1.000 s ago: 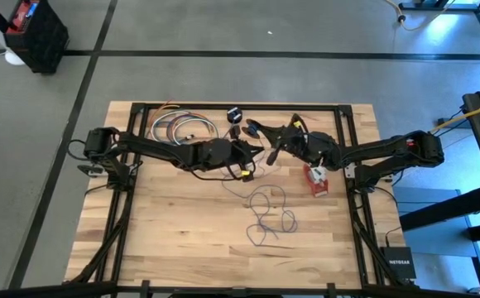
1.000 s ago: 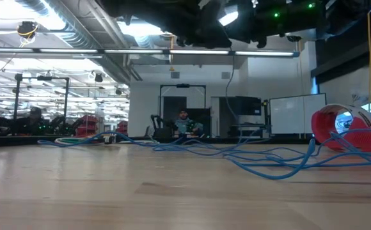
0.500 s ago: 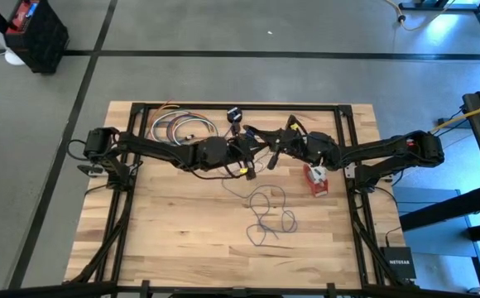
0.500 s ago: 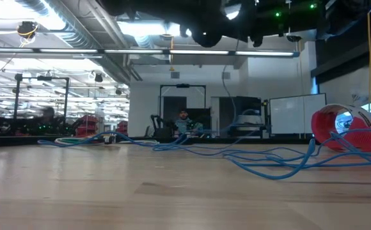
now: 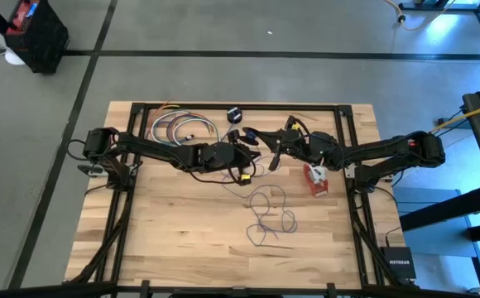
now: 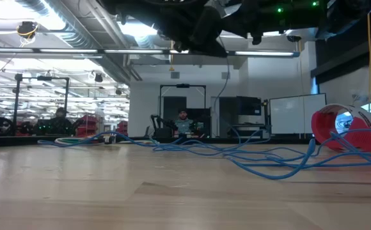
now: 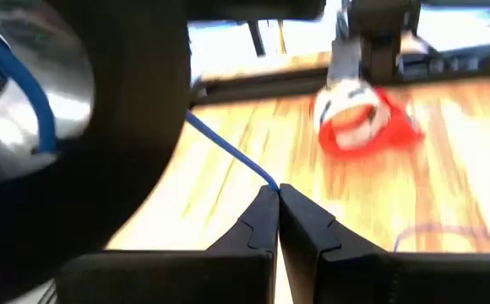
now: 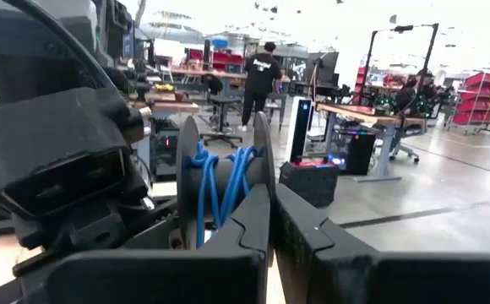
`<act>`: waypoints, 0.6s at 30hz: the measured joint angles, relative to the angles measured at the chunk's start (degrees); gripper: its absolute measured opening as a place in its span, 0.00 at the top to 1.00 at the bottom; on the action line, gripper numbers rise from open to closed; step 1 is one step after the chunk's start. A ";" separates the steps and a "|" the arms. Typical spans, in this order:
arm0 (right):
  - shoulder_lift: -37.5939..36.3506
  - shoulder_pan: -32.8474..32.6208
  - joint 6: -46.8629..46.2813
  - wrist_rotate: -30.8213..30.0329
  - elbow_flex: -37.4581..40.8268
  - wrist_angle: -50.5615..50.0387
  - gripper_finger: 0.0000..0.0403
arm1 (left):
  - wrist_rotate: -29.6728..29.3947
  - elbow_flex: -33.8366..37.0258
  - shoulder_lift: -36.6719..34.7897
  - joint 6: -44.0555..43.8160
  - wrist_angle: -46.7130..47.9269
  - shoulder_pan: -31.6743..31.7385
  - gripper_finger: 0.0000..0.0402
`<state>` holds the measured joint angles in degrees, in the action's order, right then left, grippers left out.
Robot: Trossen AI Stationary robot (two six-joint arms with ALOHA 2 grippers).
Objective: Coil cords
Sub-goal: Coil the blue wire onto the spool
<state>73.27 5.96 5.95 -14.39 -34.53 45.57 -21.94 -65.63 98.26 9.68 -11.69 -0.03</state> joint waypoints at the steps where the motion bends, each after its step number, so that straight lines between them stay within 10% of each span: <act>1: -0.20 0.02 0.01 -0.03 0.03 -0.62 0.97 | -0.19 0.00 0.00 0.02 1.27 0.00 1.00; 18: -3.99 0.02 -0.43 0.02 -0.08 -2.57 0.97 | -5.19 0.11 -0.55 0.55 18.91 0.19 1.00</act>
<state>69.28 5.98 5.51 -14.37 -34.61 43.01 -27.14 -65.52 97.71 10.23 7.22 0.15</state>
